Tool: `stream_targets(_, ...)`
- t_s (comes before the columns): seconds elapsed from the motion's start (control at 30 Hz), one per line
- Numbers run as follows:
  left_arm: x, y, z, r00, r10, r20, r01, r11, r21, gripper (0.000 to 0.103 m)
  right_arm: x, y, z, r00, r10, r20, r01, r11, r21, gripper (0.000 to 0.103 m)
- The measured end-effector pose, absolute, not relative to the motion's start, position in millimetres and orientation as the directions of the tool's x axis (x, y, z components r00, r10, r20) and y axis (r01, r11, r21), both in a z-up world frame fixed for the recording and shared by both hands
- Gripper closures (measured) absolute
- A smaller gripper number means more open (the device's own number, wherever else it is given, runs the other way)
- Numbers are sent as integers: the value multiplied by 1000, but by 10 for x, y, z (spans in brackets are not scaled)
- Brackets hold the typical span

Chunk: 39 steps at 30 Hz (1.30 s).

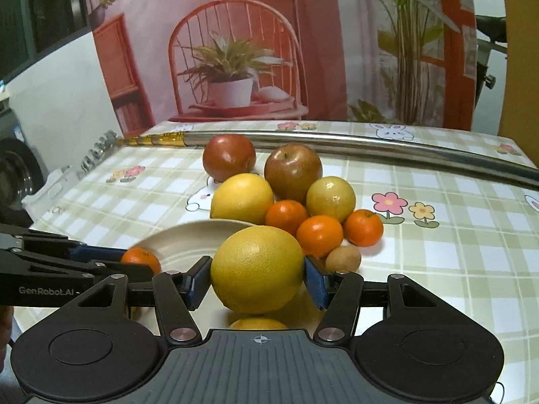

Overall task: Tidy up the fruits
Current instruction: 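Set the grapefruit on the plate with right gripper while left gripper releases the mandarin there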

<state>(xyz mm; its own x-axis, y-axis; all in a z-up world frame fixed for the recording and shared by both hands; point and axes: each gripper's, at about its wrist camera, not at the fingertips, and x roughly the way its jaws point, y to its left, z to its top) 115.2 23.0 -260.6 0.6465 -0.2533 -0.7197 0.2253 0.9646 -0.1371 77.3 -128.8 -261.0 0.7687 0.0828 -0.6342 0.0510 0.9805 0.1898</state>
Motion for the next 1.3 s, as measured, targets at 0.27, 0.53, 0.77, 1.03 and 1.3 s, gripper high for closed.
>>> stream_targets(0.27,1133,253,-2619,654,-255,-712,202,966,-160,65,739,-1211,-2668,758,55,-650,31,992,121,49)
stream_targets(0.53,1122,258,-2625,656,-258,-709,193,966,-172,65,691,-1183,-2690,766,35,-642,27,996,86,49)
stream_targets(0.77,1119,260,-2630,658,-259,-707,193,966,-174,65,653,-1166,-2702,775,24,-632,32,997,77,48)
stream_targets(1.03,1110,271,-2634,659,-263,-705,190,965,-182,65,644,-1169,-2698,778,21,-628,32,997,73,48)
stream_targets(1.3,1106,277,-2635,658,-264,-705,188,964,-187,65,633,-1175,-2678,782,19,-622,29,997,67,47)
